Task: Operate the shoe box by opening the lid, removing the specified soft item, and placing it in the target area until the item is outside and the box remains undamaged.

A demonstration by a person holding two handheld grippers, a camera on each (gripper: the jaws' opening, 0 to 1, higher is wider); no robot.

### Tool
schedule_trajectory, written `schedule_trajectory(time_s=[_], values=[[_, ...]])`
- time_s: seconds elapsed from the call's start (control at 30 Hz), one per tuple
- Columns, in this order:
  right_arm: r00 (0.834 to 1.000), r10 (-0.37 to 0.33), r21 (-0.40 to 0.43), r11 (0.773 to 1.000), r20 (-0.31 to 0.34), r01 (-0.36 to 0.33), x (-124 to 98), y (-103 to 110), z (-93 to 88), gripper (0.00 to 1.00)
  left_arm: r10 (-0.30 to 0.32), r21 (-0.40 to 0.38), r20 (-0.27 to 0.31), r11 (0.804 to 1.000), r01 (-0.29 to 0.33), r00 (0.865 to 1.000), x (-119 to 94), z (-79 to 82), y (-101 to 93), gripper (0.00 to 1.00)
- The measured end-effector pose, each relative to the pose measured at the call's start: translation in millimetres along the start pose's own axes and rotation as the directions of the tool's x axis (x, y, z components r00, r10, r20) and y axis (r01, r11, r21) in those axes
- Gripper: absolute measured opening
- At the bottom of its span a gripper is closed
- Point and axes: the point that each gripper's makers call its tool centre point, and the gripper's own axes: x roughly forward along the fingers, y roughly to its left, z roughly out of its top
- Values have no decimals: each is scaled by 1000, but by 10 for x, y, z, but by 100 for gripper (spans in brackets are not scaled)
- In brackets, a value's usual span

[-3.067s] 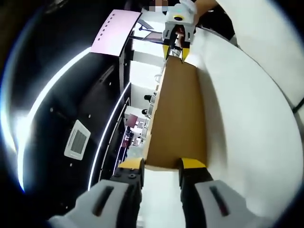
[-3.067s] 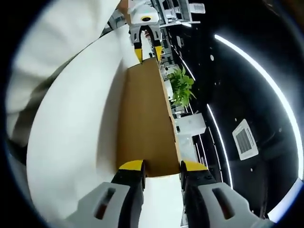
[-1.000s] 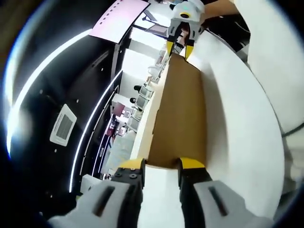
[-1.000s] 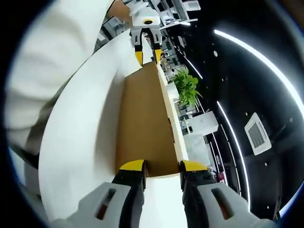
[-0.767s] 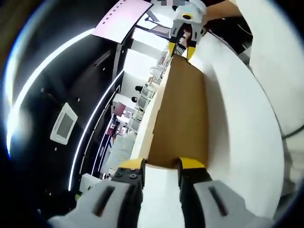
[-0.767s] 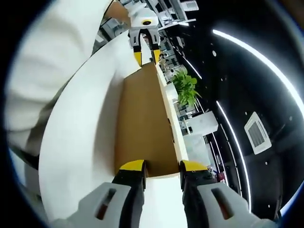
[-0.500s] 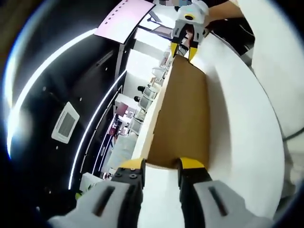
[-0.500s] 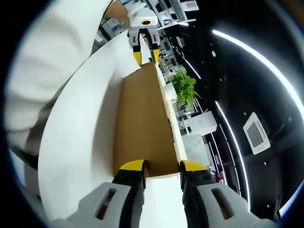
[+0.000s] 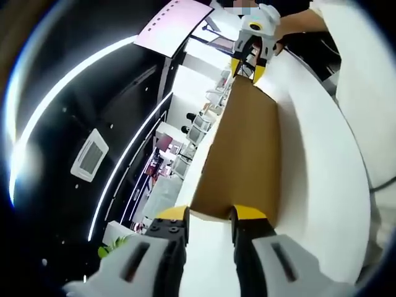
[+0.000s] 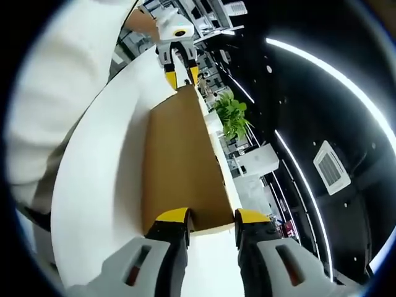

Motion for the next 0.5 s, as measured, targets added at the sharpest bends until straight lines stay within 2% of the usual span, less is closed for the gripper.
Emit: schedule_trajectory(time_s=[0.3,0.33,0.37,0.5], values=[[999,-39,60,997,9,38,-49,-19,-103,29,35,-5,0,999,-35,999,11,0,37,27],[999,-47,69,997,6,46,-12,-28,-8,29,35,-6,1,999,-35,999,8,5,39,27],[999,-53,79,996,6,52,-4,-31,14,29,37,-7,2,999,-37,999,7,7,43,27],[997,-81,93,992,10,80,-25,-68,-7,30,42,-21,2,999,-42,999,7,15,50,27]])
